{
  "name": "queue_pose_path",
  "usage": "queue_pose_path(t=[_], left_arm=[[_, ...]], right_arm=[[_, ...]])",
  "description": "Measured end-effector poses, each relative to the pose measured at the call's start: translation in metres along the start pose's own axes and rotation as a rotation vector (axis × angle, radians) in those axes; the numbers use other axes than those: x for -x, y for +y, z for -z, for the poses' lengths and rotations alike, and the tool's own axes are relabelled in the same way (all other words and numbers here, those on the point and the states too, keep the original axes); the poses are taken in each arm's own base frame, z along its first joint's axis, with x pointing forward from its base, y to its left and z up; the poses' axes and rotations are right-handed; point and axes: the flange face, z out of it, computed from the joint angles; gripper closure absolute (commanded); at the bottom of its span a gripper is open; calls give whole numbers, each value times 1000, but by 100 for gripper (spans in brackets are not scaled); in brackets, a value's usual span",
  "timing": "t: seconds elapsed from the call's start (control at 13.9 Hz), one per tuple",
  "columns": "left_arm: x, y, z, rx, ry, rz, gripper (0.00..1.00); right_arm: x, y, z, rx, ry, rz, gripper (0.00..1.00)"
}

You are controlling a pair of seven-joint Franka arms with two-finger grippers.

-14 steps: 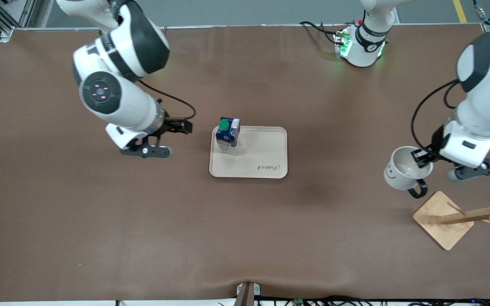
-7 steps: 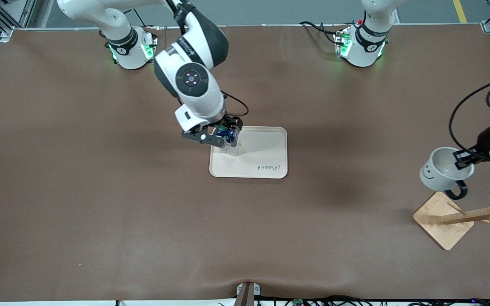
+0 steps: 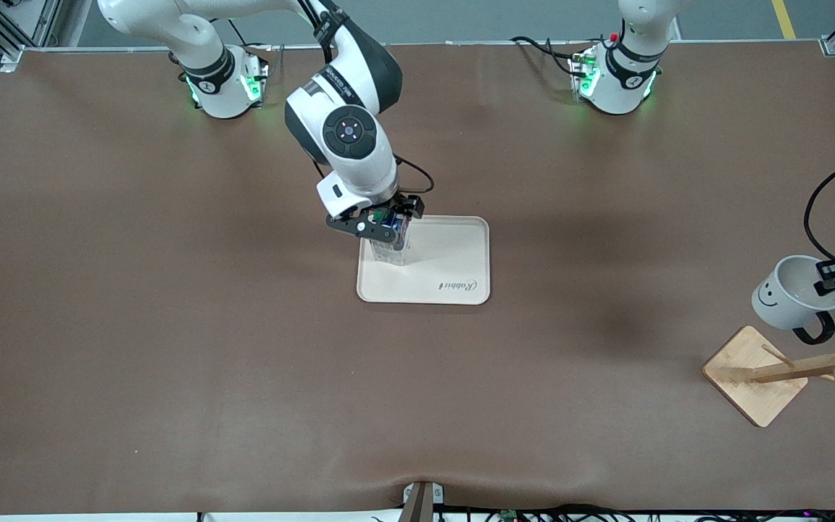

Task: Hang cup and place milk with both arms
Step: 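Hang the mug handle on the stand peg while the right gripper grasps carton, then release the mug with the left gripper while the right gripper carries carton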

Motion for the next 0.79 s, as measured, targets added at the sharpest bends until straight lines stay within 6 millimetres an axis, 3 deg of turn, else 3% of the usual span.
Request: queue_pose_path(t=[0.22,0.36,0.65,0.79], left_arm=[[1,-25,-5,35,1,11,100],[3,-39,-9,42,-2,-2,100],[1,-62,-18,48,17,-9,100],[0,-71,-25,56,27,-24,100]], right_arm=[[-7,-1,-17,1,3,-23,77],[-8,-1,-18,-1,4,-36,97],[-16,2,-8,-2,3,-53,97],[-31,15,18,34,-27,-82,98]])
